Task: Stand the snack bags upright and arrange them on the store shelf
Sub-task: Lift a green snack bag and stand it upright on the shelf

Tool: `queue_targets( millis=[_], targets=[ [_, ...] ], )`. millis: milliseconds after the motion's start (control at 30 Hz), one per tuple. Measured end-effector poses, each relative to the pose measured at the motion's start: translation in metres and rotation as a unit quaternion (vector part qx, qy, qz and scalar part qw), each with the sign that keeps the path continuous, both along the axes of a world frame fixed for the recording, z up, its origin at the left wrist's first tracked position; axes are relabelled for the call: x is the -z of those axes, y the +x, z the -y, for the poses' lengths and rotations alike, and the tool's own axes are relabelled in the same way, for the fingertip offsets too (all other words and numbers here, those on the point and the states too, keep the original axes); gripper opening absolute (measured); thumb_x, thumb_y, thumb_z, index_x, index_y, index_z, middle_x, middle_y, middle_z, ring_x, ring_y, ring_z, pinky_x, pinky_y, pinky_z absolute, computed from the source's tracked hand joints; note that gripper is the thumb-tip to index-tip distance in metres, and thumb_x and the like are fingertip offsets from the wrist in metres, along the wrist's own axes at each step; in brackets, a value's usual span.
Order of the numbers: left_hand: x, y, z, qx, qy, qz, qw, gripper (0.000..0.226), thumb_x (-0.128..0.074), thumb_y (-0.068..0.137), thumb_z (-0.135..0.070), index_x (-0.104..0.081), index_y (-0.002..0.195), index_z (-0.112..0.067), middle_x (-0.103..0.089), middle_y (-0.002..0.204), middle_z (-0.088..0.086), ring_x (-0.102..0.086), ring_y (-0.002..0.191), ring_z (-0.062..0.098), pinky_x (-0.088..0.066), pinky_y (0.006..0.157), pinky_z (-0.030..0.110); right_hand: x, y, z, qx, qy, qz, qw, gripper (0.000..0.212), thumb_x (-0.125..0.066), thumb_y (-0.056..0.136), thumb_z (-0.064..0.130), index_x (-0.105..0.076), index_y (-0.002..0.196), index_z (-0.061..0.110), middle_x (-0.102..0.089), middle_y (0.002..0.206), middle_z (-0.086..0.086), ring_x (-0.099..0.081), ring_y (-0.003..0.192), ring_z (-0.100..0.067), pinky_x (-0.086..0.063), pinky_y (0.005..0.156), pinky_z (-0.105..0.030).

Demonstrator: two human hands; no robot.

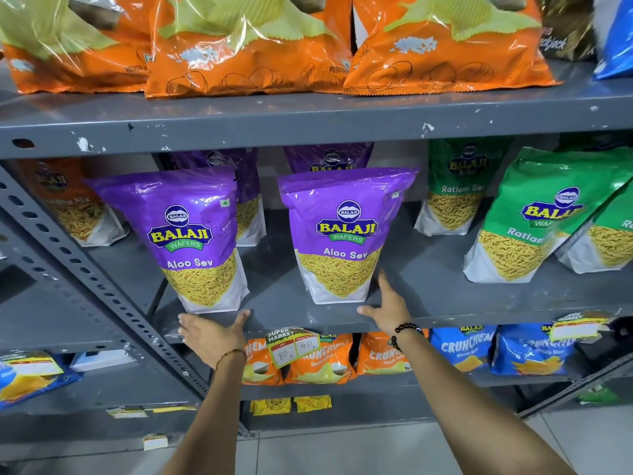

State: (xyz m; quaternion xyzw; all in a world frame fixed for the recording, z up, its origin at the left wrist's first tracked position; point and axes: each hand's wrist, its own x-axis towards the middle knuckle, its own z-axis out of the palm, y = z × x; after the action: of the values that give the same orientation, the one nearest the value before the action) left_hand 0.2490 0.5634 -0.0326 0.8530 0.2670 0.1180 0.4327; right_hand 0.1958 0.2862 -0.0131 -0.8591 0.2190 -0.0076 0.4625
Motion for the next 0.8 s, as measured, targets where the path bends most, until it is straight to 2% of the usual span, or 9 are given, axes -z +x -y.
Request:
queue_targets(
  millis=[67,133,233,333,433,533,633,800],
  targets=[
    [0.003,-0.011,0.017,0.040,0.037,-0.004,0.999,0.120,-0.083,0.059,-0.041,-0.010,0.142,0.007,-0.022,0.152,0.027,-0.016,0.142,0.041,-0.013,0.120,0.048,0.004,-0.012,-0.002,-0.002,-0.058,-0.011,0.998,0.094,-0.070,0.079,0.025,-0.009,0.149,0.016,-0.021,0.157,-0.010,-0.019,0.145,-0.030,-0.025,0.114,-0.042],
    [0.005,-0.025,0.042,0.099,0.068,0.000,0.993,0.114,-0.079,0.063,-0.044,-0.015,0.142,0.008,-0.025,0.151,0.026,-0.017,0.142,0.040,-0.011,0.119,0.049,0.007,-0.026,0.002,0.005,-0.081,-0.007,0.997,0.089,-0.066,0.082,0.028,-0.008,0.149,0.015,-0.015,0.159,-0.010,-0.011,0.147,-0.029,-0.019,0.116,-0.040],
    [0.008,-0.046,0.086,0.174,0.089,0.021,0.980,0.103,-0.075,0.069,-0.043,-0.020,0.142,0.005,-0.029,0.150,0.025,-0.021,0.142,0.039,-0.013,0.119,0.047,0.008,-0.047,0.020,0.033,-0.109,-0.004,0.994,0.081,-0.061,0.086,0.022,-0.011,0.149,0.015,-0.013,0.158,-0.013,-0.008,0.147,-0.030,-0.013,0.118,-0.039],
    [0.010,-0.065,0.129,0.233,0.076,0.034,0.969,0.088,-0.076,0.072,-0.032,-0.031,0.139,0.004,-0.040,0.143,0.027,-0.029,0.138,0.041,-0.018,0.118,0.048,0.005,-0.070,0.052,0.088,-0.118,0.002,0.989,0.074,-0.058,0.087,0.015,-0.016,0.148,0.014,-0.017,0.157,-0.014,-0.009,0.147,-0.028,-0.013,0.118,-0.037],
    [0.012,-0.084,0.172,0.299,0.071,0.034,0.951,0.079,-0.077,0.071,-0.027,-0.039,0.135,0.001,-0.047,0.137,0.029,-0.038,0.132,0.042,-0.026,0.115,0.051,0.000,-0.091,0.093,0.145,-0.092,0.011,0.985,0.068,-0.056,0.088,0.011,-0.021,0.146,0.010,-0.022,0.156,-0.014,-0.011,0.147,-0.028,-0.020,0.118,-0.040],
    [0.016,-0.092,0.215,0.371,0.079,0.042,0.924,0.073,-0.073,0.075,-0.026,-0.040,0.135,0.000,-0.048,0.138,0.027,-0.038,0.134,0.038,-0.023,0.116,0.045,-0.003,-0.102,0.136,0.204,-0.050,0.031,0.977,0.066,-0.057,0.088,0.012,-0.025,0.145,0.008,-0.032,0.152,-0.015,-0.022,0.144,-0.030,-0.028,0.114,-0.045],
    [0.014,-0.088,0.262,0.412,0.086,0.031,0.907,0.074,-0.069,0.079,-0.029,-0.036,0.138,0.000,-0.044,0.142,0.023,-0.033,0.138,0.035,-0.016,0.118,0.042,-0.008,-0.104,0.180,0.245,-0.020,0.038,0.968,0.069,-0.058,0.089,0.016,-0.022,0.147,0.007,-0.036,0.150,-0.017,-0.038,0.135,-0.032,-0.035,0.109,-0.042],
    [0.004,-0.072,0.342,0.418,0.081,0.004,0.905,0.079,-0.066,0.079,-0.039,-0.030,0.141,-0.005,-0.040,0.146,0.018,-0.029,0.139,0.031,-0.010,0.119,0.041,-0.009,-0.093,0.257,0.198,0.068,0.048,0.977,0.081,-0.060,0.088,0.019,-0.008,0.150,0.014,-0.024,0.156,-0.010,-0.030,0.140,-0.032,-0.031,0.111,-0.047]
  ],
)
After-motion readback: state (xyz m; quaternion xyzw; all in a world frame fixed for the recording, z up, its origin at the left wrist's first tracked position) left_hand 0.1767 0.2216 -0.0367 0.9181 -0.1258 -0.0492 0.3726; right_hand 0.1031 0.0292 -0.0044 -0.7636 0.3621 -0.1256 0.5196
